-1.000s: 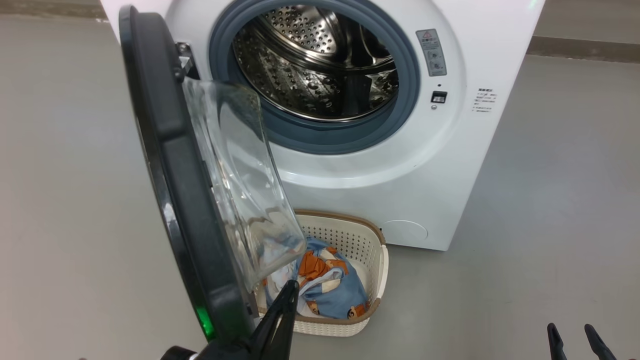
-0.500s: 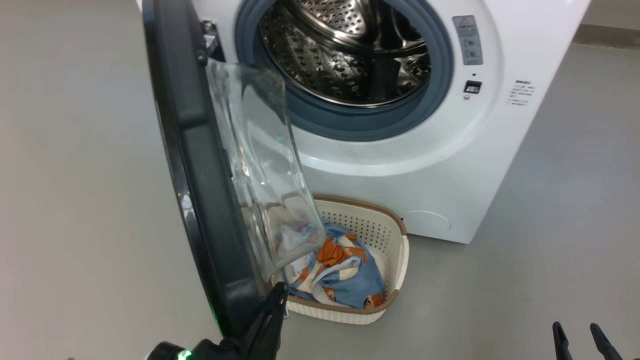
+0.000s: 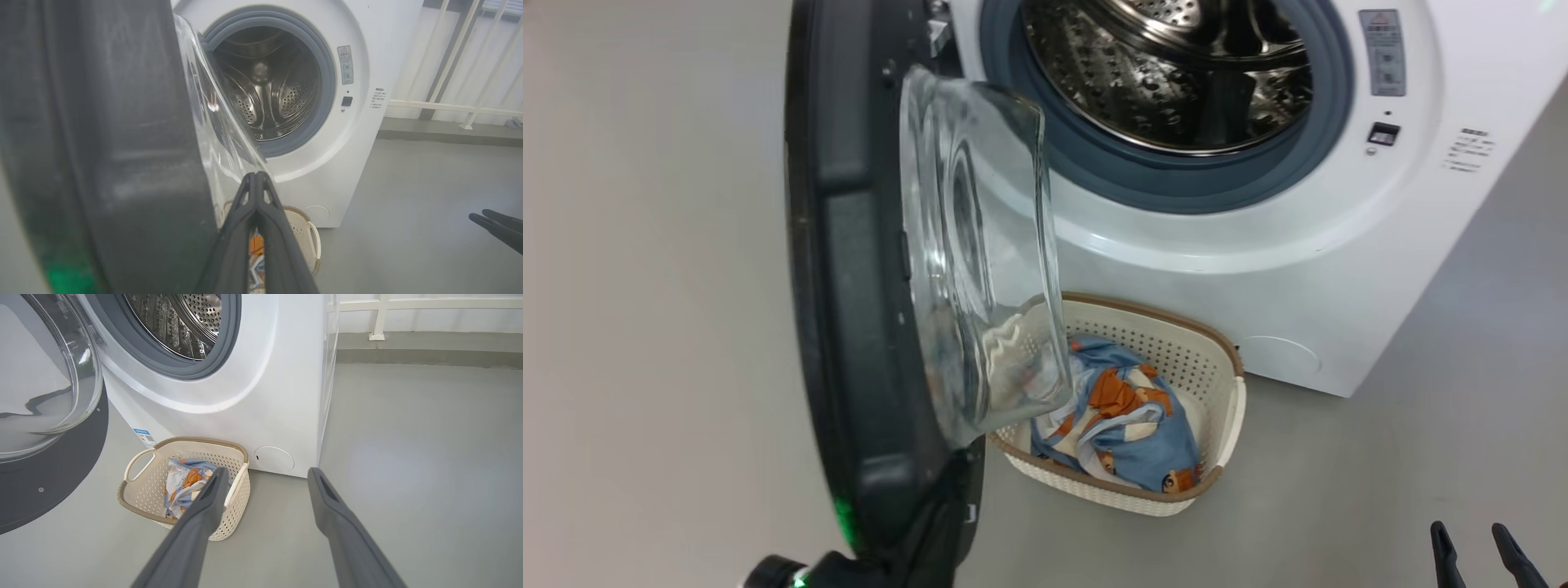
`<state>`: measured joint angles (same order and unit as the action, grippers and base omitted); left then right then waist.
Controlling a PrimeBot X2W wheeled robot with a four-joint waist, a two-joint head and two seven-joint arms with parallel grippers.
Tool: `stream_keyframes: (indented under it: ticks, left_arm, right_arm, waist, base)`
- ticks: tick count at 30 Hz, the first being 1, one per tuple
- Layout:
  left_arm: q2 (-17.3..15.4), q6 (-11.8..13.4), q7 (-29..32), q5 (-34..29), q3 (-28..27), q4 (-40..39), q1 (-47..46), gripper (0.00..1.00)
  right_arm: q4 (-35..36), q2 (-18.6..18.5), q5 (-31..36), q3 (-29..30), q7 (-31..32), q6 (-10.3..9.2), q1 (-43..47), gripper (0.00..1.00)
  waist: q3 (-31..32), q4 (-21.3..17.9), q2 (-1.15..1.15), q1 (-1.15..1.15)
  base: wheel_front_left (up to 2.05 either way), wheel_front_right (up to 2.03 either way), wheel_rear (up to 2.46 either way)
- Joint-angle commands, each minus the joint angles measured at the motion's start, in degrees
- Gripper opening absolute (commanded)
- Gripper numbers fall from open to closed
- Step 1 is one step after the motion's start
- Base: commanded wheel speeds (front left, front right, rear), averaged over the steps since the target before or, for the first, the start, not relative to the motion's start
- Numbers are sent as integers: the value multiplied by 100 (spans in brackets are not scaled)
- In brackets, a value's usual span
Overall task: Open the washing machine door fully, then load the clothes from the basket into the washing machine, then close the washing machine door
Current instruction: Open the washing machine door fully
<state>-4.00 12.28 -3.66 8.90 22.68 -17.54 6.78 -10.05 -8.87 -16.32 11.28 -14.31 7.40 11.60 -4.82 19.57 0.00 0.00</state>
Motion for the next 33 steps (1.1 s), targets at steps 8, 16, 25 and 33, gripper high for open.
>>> stream_keyframes:
  ticks: [8, 16, 25, 33]
  left_arm:
    - [-79, 407, -288, 285, -983, -8, -141, 0]
    - [-168, 572, -608, 598, -1667, 410, -247, 0]
    - [-345, 651, -972, 965, -2497, 1411, -788, 0]
    - [-572, 604, -1114, 1098, -3081, 2365, -1518, 0]
  right_arm:
    - [109, -148, -10, -228, -69, 9, -175, 100]
    - [151, -196, -19, -245, -69, 9, -163, 100]
    - [110, -174, -25, -278, -69, 9, -91, 100]
    - [75, -204, -25, -263, -69, 9, -73, 100]
  waist:
    - [-150, 382, 0, 0]
    - [-211, 406, 0, 0]
    - [-185, 352, 0, 0]
    - [-143, 281, 0, 0]
  base:
    - [0, 0, 0]
    - [0, 0, 0]
    - [0, 0, 0]
    - [0, 0, 0]
